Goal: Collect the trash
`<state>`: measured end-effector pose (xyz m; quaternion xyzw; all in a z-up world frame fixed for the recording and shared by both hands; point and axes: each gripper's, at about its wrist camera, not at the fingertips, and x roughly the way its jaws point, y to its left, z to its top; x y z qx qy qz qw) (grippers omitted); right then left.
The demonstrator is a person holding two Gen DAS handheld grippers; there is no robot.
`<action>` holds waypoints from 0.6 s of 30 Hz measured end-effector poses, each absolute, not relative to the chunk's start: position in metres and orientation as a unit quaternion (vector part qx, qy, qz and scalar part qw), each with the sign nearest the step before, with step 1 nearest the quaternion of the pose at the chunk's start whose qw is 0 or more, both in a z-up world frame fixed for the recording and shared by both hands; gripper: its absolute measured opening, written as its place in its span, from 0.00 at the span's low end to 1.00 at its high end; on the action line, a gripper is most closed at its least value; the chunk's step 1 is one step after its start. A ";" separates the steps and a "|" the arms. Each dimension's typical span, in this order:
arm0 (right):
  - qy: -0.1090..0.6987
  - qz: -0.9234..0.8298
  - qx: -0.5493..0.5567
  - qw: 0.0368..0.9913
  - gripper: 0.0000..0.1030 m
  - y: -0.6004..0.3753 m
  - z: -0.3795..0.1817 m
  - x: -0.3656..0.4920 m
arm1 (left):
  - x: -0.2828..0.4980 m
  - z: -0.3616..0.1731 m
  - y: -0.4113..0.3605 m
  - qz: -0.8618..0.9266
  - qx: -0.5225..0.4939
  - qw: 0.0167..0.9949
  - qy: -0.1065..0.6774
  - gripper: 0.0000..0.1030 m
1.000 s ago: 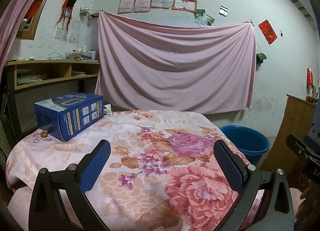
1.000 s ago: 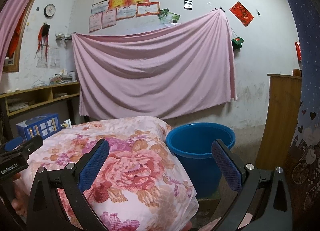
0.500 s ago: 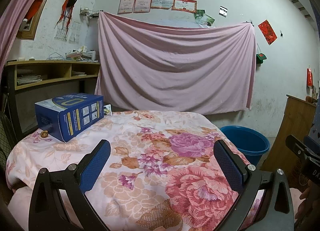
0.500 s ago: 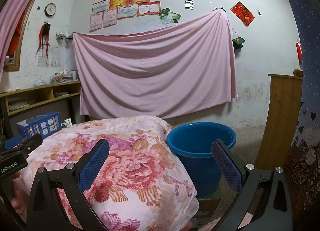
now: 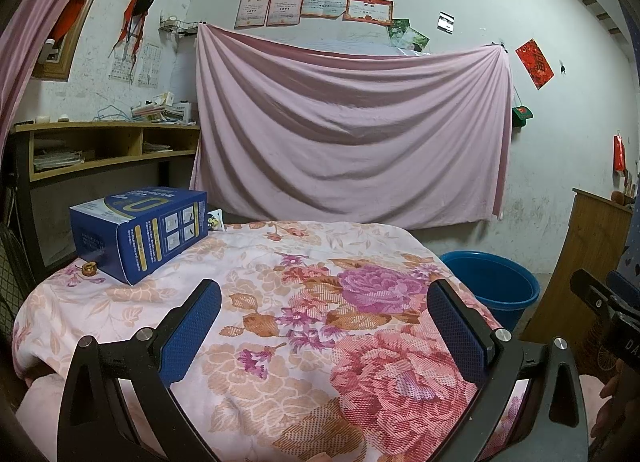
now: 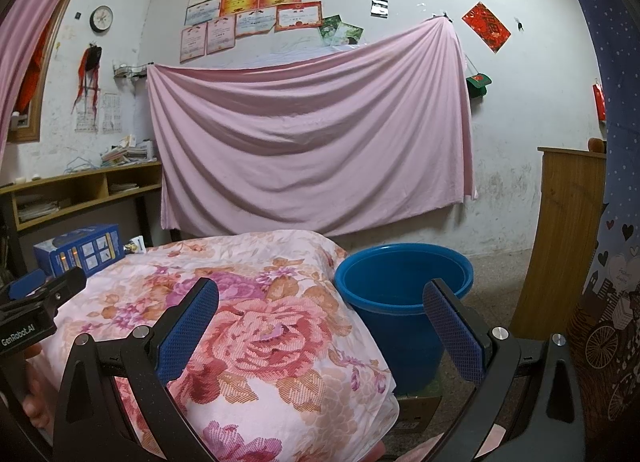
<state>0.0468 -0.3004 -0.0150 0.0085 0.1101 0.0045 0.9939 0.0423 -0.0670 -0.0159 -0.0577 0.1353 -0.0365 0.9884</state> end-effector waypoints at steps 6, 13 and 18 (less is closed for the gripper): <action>0.111 0.005 0.008 0.994 1.00 -0.301 -0.015 0.047 | 0.042 -0.016 -0.067 -0.037 -0.058 0.988 0.135 0.98; 0.111 0.004 0.009 0.994 1.00 -0.301 -0.015 0.047 | 0.042 -0.016 -0.067 -0.037 -0.058 0.988 0.136 0.98; 0.111 0.005 0.008 0.994 1.00 -0.301 -0.015 0.047 | 0.041 -0.016 -0.068 -0.036 -0.058 0.988 0.137 0.98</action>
